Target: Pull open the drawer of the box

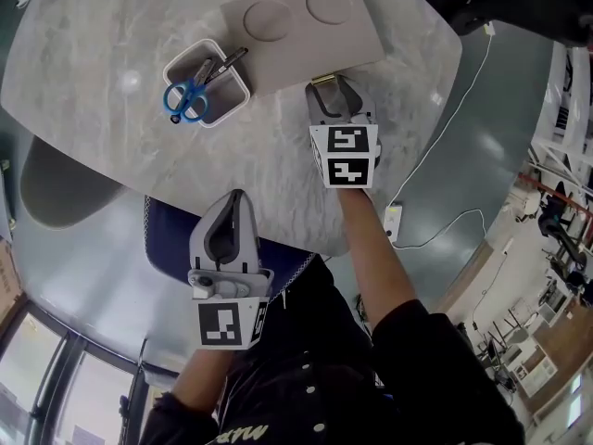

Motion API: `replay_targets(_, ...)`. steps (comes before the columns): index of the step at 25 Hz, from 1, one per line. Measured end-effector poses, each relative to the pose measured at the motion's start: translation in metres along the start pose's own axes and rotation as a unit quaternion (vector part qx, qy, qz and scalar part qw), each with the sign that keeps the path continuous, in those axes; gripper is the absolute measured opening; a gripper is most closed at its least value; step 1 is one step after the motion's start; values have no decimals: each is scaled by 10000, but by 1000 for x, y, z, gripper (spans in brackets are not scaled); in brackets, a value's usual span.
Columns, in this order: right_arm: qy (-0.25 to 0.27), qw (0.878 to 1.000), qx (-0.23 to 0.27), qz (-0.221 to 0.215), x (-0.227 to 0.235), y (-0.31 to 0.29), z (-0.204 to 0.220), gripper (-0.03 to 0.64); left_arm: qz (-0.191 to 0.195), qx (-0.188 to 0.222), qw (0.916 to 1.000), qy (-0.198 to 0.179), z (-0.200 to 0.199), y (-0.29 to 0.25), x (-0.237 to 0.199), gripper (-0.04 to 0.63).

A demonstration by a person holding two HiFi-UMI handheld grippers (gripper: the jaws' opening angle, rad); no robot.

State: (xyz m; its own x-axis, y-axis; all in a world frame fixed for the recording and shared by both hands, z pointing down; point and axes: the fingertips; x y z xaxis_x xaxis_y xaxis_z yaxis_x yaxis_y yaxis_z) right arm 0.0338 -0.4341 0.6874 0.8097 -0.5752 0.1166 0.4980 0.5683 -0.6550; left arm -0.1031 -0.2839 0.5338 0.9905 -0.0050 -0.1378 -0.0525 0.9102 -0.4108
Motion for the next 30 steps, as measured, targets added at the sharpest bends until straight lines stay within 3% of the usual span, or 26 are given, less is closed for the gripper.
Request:
replay_targets(6,22,9999,96,-36,1,-4,0,163,-37,-11,10000,-28,2,1,-3,15)
replay_targets(30,-27,9996,-273,-103,-15,46,43,160,74,179,9997,-138,-15,20,18,15)
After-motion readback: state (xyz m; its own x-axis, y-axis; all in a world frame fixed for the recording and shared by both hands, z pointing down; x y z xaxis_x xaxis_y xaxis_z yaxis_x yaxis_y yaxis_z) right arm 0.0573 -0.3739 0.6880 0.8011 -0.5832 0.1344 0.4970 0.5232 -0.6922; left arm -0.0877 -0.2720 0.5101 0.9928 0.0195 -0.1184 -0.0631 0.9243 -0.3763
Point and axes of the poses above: the fingertips, and each gripper's own axes: y backward along the fingers, x to its right, z out of its underside, and after that the axes turned 14 degrees about -z, right-handed
